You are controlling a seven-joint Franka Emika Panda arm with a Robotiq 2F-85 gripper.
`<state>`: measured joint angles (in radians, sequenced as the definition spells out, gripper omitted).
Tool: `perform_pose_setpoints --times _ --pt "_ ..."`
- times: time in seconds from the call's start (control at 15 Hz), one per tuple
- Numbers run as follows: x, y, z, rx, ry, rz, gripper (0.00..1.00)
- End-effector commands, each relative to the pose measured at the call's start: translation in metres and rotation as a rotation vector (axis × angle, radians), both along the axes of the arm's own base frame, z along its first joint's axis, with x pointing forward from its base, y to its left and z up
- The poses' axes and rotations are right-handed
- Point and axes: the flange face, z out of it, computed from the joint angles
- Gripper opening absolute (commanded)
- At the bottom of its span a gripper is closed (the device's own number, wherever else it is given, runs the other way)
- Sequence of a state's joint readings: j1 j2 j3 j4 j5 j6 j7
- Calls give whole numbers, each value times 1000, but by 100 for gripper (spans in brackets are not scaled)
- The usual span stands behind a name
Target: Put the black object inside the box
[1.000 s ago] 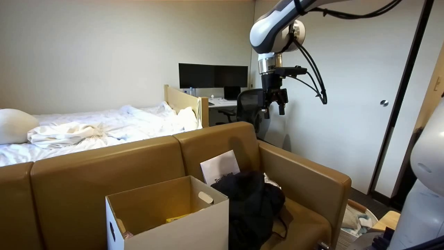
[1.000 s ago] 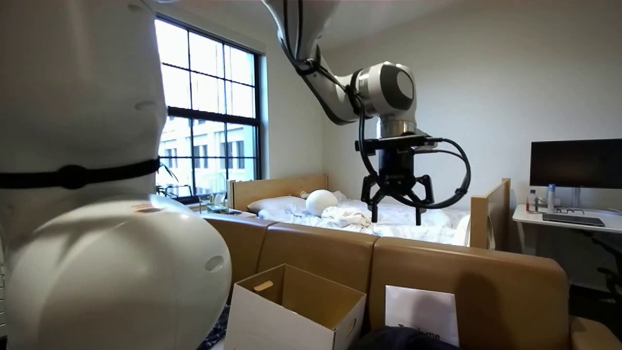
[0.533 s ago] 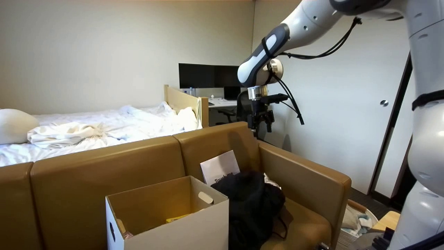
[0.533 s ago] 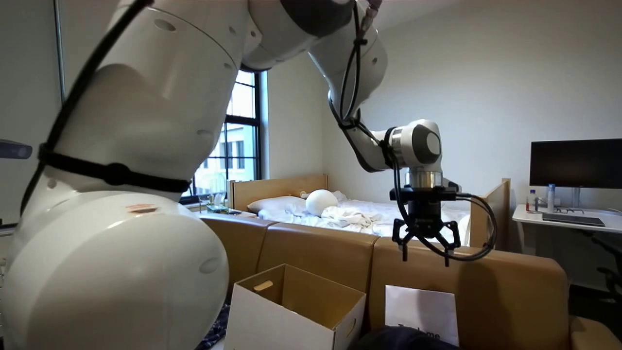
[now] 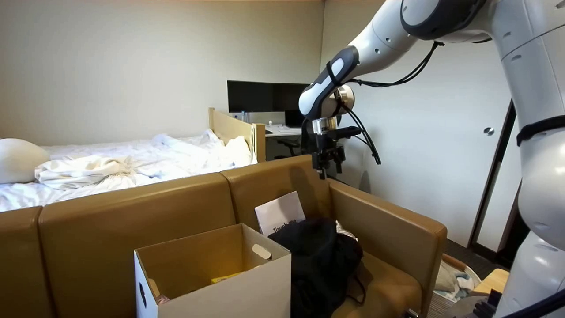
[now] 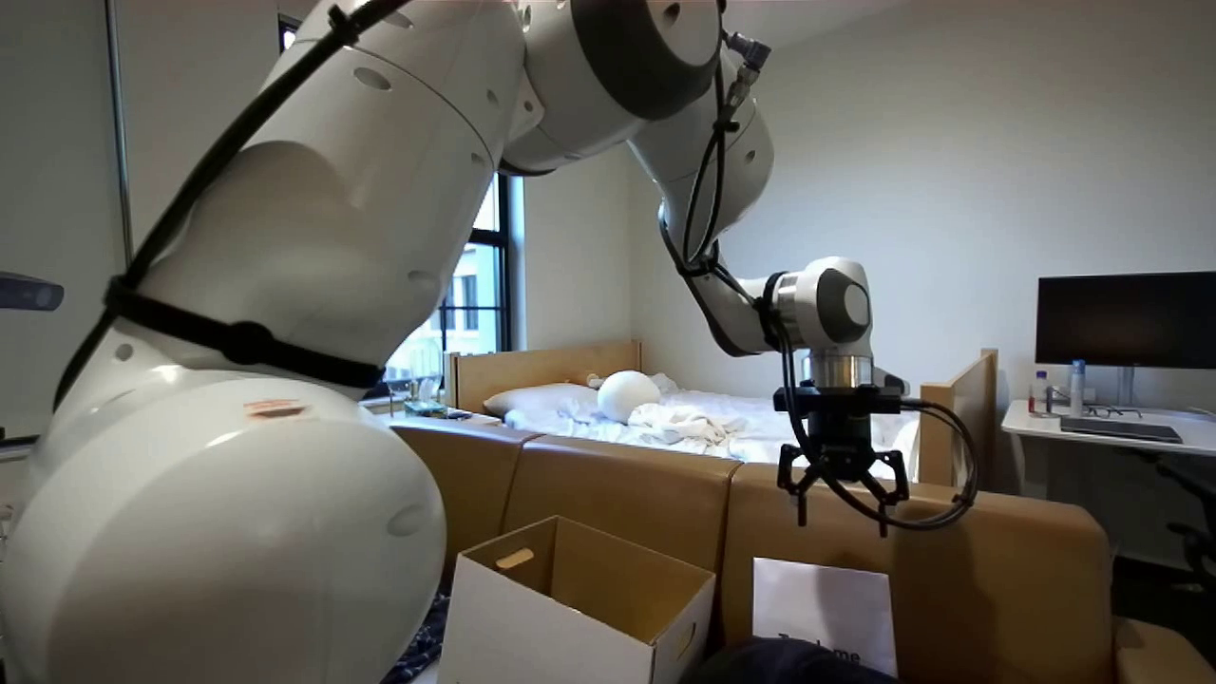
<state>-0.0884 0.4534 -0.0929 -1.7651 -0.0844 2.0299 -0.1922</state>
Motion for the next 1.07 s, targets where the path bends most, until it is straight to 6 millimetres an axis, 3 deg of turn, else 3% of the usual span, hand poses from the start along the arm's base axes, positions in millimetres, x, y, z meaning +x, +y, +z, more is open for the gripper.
perform_pose_setpoints --times 0.0,0.33,0.53,0.8,1.0 --pt "34 2 -24 5 72 44 100" --pt "80 20 -83 -10 126 10 100" --pt "101 16 -129 7 119 -23 100" --pt "103 19 -194 68 210 -30 100" --pt "114 43 -223 124 169 -31 100"
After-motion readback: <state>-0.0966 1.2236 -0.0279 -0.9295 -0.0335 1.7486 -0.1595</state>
